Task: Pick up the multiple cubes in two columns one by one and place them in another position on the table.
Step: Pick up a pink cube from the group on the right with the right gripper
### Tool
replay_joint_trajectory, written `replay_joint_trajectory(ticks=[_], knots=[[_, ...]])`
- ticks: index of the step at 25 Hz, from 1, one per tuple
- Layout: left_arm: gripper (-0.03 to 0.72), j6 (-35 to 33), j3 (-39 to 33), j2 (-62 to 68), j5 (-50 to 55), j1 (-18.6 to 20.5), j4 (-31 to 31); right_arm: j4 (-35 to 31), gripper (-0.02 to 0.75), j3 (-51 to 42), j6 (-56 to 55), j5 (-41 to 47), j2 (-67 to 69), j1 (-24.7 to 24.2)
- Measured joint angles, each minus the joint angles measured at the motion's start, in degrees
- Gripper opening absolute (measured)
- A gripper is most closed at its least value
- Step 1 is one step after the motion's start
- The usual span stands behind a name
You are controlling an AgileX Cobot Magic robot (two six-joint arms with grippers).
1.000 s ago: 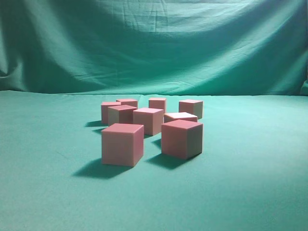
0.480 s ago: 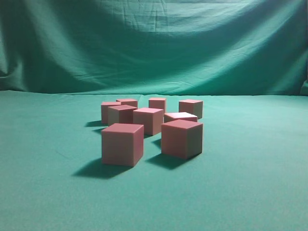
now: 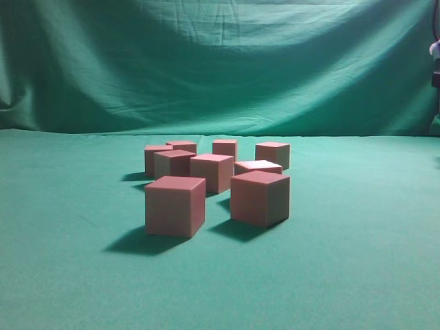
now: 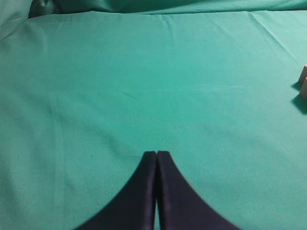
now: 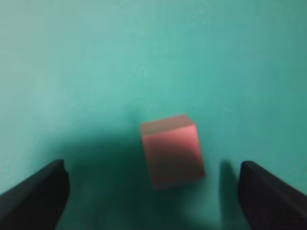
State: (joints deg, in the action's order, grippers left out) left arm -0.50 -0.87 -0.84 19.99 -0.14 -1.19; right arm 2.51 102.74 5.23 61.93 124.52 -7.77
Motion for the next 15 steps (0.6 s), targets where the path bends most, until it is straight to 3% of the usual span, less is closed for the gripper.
replay_joint_trajectory(ticks=[5,7,10,11,15], knots=[[0.0,0.0,0.0,0.0,0.0,0.0,0.0,0.1,0.642,0.0,0.1,-3.6,1.4,0.0],[0.0,0.0,0.0,0.0,0.0,0.0,0.0,0.2,0.54,0.0,0.1,-4.5,1.6,0.0],[0.0,0.0,0.0,0.0,0.0,0.0,0.0,0.2,0.54,0.0,0.2,-5.5,2.3,0.0],[0.0,0.0,0.0,0.0,0.0,0.0,0.0,0.3,0.5,0.0,0.2,-5.8,2.6,0.0],[0.0,0.0,0.0,0.0,0.0,0.0,0.0,0.4,0.515,0.0,0.2,-6.0,4.0,0.0]])
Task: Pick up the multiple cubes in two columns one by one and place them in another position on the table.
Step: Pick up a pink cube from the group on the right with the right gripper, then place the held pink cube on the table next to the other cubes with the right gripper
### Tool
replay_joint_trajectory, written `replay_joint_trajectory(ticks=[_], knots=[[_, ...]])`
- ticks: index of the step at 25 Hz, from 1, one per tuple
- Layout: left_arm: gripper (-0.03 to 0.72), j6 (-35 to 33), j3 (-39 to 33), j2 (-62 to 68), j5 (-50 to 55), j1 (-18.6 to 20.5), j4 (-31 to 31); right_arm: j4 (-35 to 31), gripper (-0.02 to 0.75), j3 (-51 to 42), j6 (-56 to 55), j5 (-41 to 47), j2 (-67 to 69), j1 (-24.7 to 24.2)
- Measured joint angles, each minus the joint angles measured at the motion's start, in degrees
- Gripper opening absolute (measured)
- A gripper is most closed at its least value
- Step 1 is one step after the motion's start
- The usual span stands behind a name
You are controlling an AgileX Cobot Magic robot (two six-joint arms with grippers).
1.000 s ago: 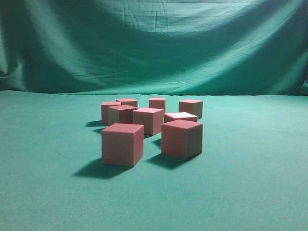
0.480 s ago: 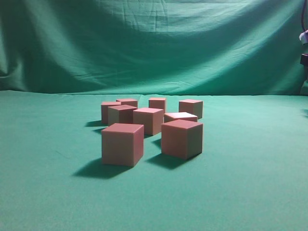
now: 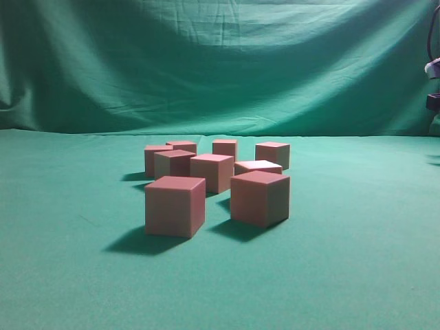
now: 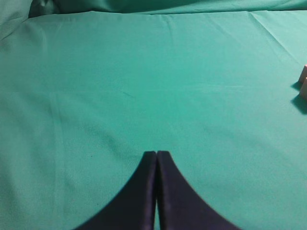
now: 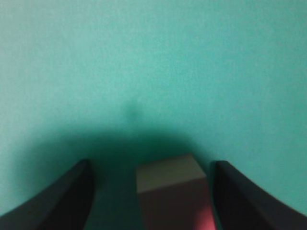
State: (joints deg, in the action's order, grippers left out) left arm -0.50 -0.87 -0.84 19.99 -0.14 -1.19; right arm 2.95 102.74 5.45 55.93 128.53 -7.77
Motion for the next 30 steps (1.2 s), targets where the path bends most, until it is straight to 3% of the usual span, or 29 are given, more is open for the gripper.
replay_joint_trajectory(ticks=[5,10,11,24,30], knots=[[0.0,0.0,0.0,0.0,0.0,0.0,0.0,0.1,0.515,0.0,0.0,-0.3,0.2,0.0],[0.0,0.0,0.0,0.0,0.0,0.0,0.0,-0.1,0.262,0.0,-0.1,0.2,0.2,0.0],[0.0,0.0,0.0,0.0,0.0,0.0,0.0,-0.2,0.242,0.4,-0.1,0.8,0.4,0.0],[0.0,0.0,0.0,0.0,0.0,0.0,0.0,-16.0,0.254,7.6,2.9,12.5,-7.4,0.9],[0.0,0.0,0.0,0.0,0.0,0.0,0.0,-20.1,0.254,8.0,2.9,15.0,-14.7,2.5]])
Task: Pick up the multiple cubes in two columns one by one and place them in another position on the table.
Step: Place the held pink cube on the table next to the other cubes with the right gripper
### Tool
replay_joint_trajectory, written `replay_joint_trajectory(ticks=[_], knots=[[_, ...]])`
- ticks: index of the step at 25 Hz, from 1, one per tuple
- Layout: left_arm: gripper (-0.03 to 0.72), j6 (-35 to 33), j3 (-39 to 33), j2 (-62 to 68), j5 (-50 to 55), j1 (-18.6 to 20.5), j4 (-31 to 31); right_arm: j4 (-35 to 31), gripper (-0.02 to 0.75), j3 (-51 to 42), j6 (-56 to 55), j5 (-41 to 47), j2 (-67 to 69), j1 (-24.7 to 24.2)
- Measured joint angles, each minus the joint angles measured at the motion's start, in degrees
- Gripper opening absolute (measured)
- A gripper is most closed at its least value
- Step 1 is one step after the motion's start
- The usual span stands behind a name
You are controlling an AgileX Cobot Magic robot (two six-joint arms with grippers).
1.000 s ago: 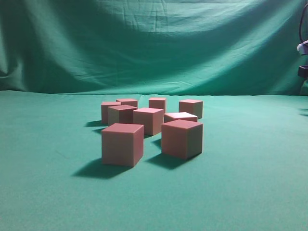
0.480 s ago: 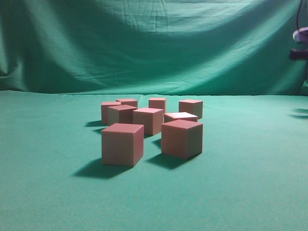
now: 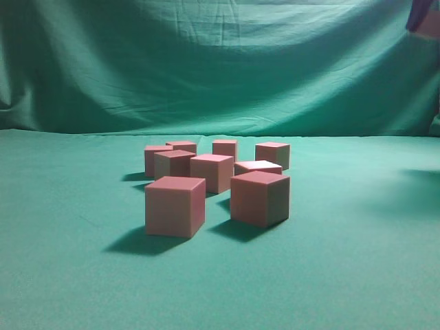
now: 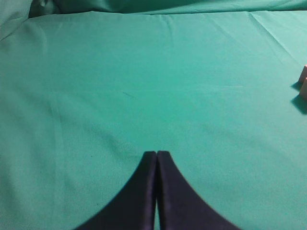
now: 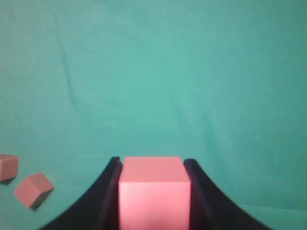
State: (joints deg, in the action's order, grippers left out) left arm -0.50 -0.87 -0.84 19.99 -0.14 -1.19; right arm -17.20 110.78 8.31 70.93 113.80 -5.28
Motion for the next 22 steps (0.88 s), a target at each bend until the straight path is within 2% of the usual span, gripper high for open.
replay_joint_trajectory(ticks=[4,8,15,22], knots=[[0.0,0.0,0.0,0.0,0.0,0.0,0.0,-2.6,0.254,-1.5,0.0,0.2,-5.2,1.6],[0.0,0.0,0.0,0.0,0.0,0.0,0.0,-4.4,0.254,-4.4,0.0,0.3,-11.7,6.7],[0.0,0.0,0.0,0.0,0.0,0.0,0.0,-5.2,0.254,-12.3,5.1,0.8,-22.1,20.1],[0.0,0.0,0.0,0.0,0.0,0.0,0.0,-5.2,0.254,-22.0,8.8,0.8,-26.9,37.7]])
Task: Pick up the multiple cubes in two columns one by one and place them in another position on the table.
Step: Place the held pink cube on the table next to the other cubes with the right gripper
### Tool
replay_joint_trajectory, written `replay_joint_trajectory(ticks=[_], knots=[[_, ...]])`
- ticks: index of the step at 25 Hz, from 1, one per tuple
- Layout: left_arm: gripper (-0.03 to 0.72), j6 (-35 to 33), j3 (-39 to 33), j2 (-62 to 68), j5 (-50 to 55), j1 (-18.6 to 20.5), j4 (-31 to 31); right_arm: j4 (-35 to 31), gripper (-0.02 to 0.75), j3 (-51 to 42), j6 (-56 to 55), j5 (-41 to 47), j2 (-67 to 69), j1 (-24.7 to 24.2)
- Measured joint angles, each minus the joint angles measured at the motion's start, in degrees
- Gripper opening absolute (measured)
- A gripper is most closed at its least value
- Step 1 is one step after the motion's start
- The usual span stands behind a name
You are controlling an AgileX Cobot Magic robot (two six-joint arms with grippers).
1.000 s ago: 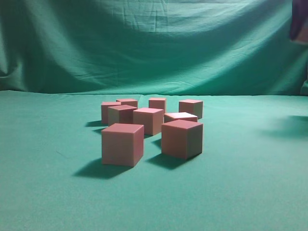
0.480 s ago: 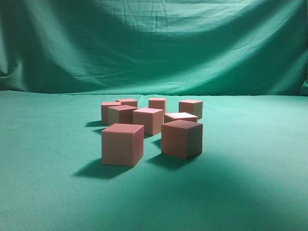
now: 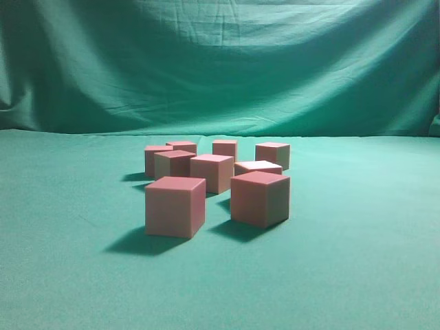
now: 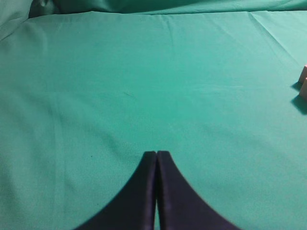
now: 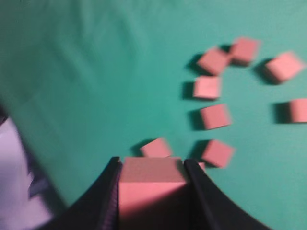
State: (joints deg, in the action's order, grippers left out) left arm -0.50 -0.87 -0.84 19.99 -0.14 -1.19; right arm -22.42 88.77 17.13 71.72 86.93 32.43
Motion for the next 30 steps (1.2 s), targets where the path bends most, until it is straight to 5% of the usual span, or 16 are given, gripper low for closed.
replay_joint_trajectory(ticks=[10,22,30], knots=[[0.0,0.0,0.0,0.0,0.0,0.0,0.0,1.0,0.254,-7.9,0.1,-1.6,3.4,24.9],[0.0,0.0,0.0,0.0,0.0,0.0,0.0,3.9,0.254,-7.3,-6.2,-10.3,14.1,26.7],[0.0,0.0,0.0,0.0,0.0,0.0,0.0,24.6,0.254,1.6,-20.5,-7.8,21.0,29.5]])
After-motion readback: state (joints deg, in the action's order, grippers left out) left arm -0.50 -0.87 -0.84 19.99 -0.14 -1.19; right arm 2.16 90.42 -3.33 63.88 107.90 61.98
